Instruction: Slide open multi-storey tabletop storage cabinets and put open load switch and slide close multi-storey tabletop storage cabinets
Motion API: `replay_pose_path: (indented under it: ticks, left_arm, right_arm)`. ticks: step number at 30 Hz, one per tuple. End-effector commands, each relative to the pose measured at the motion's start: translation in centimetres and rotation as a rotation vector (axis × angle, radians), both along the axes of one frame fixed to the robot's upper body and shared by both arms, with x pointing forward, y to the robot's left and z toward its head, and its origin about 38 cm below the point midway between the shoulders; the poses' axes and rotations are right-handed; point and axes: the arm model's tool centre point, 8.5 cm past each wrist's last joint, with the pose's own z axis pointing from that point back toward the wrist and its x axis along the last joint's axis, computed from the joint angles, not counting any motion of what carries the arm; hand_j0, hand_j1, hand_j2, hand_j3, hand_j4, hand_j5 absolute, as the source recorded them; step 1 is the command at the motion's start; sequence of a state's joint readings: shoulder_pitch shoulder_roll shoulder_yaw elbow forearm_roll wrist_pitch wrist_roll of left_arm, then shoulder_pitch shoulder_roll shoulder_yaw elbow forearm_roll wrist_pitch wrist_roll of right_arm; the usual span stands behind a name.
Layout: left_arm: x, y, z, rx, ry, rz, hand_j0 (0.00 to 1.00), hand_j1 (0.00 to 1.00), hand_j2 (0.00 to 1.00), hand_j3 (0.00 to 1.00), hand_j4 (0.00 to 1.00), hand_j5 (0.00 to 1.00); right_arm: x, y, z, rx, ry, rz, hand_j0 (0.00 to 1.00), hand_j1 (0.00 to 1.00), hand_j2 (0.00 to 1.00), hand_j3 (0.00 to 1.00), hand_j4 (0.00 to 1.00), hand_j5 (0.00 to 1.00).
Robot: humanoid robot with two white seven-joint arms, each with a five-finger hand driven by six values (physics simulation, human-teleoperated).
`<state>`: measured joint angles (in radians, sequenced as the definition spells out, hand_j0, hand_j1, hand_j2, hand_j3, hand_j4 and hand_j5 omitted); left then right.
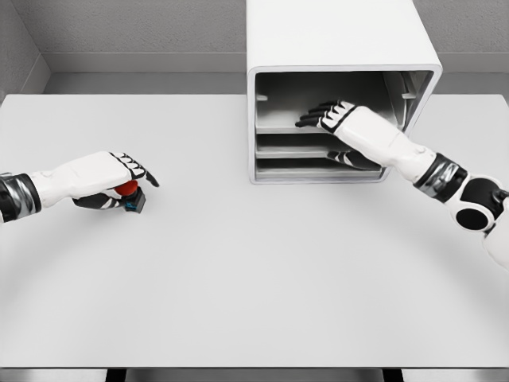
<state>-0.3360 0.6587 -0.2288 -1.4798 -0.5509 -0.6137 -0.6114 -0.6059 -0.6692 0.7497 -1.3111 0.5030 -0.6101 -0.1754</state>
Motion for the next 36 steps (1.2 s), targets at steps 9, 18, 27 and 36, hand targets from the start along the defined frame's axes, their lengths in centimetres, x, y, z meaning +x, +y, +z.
replay_pose_path:
  ticks: [9,18,27,36]
  left_arm:
    - [0.0,0.1,0.3,-0.007,-0.003,0.001,0.45,0.45,0.45,0.45,0.45,0.45]
    - [-0.3,-1.0,2.4,-0.01,-0.065,-0.04,0.39,0.39,0.39,0.39,0.39,0.39]
    - [-0.5,-1.7,3.6,-0.012,-0.101,-0.063,0.39,0.39,0.39,0.39,0.39,0.39]
    - [-0.6,-2.1,4.2,-0.015,-0.119,-0.076,0.39,0.39,0.39,0.39,0.39,0.39]
  right_arm:
    - [-0.6,-0.6,-0.5,-0.018,0.016,0.004,0.85,0.85,0.85,0.85,0.85,0.85]
    - [-1.5,-1.5,0.2,-0.027,0.009,0.012,0.85,0.85,0.85,0.85,0.85,0.85]
    - [-2.2,-1.2,-0.1,-0.027,0.017,0.027,0.85,0.85,0.85,0.85,0.85,0.85]
    - [-3.2,-2.0,0.3,-0.046,0.012,0.037,0.85,0.85,0.85,0.85,0.85,0.85]
